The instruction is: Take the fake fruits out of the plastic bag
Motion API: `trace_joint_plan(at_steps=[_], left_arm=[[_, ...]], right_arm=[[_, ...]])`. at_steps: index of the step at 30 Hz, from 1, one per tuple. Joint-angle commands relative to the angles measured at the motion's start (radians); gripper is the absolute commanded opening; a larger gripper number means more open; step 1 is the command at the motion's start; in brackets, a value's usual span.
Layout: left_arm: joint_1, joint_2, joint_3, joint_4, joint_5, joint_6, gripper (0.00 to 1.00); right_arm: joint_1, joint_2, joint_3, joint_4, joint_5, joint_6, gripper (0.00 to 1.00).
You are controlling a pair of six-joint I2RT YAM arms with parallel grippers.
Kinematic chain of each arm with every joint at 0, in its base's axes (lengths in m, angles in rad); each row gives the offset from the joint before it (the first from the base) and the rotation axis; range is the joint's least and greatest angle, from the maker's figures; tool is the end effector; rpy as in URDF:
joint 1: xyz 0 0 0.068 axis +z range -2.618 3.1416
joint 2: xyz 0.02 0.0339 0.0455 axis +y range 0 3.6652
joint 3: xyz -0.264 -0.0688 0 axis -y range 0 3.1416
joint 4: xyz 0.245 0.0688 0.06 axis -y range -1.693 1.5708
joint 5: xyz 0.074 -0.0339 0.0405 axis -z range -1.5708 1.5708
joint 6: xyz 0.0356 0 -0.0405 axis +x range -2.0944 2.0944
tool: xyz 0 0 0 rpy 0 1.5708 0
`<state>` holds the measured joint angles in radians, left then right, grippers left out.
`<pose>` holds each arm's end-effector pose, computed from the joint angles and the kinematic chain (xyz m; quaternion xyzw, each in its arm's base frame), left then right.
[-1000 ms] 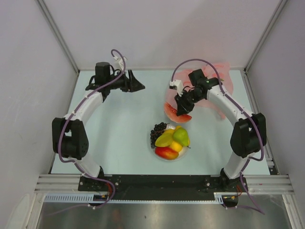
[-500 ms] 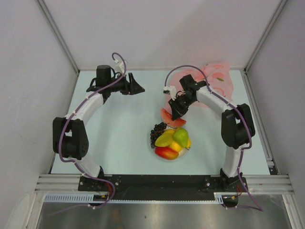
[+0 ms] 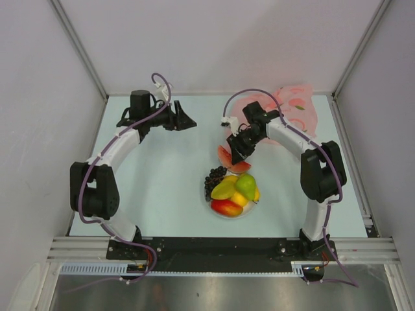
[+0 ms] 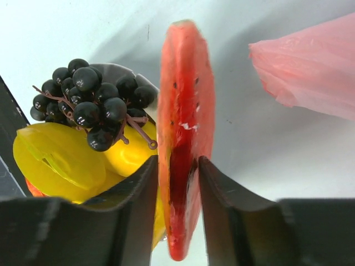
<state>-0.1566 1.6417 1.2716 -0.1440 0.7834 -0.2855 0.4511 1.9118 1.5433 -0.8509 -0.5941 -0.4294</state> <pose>0.3667 -0.0833 0.2954 0.1406 0.8090 -0.4238 0.3823 0.3460 0.1897 0.2328 -0.4475 0.8299 0.2900 0.1640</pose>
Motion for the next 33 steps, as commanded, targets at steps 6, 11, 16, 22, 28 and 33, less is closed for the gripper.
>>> trace_joint_plan(at_steps=[6,11,16,22,28,33], left_arm=[[0.003,-0.052,-0.008,0.026,-0.001,0.025,0.72],[0.002,-0.059,-0.018,0.027,0.002,0.028,0.72],[0.003,-0.062,-0.021,0.032,0.002,0.025,0.72],[0.003,-0.056,-0.017,0.035,0.005,0.019,0.72],[0.003,-0.056,-0.021,0.041,0.005,0.016,0.72],[0.002,-0.066,-0.023,0.047,0.002,0.009,0.72]], right_arm=[[0.021,-0.013,0.014,-0.014,-0.006,0.034,0.5],[0.028,-0.022,0.011,-0.022,-0.016,0.018,0.39],[0.032,-0.039,0.006,-0.023,0.033,-0.002,0.27],[0.021,-0.051,-0.003,-0.048,0.004,-0.008,0.28],[0.029,-0.066,-0.028,-0.057,0.007,-0.011,0.28],[0.031,-0.091,-0.057,-0.06,0.005,-0.011,0.27]])
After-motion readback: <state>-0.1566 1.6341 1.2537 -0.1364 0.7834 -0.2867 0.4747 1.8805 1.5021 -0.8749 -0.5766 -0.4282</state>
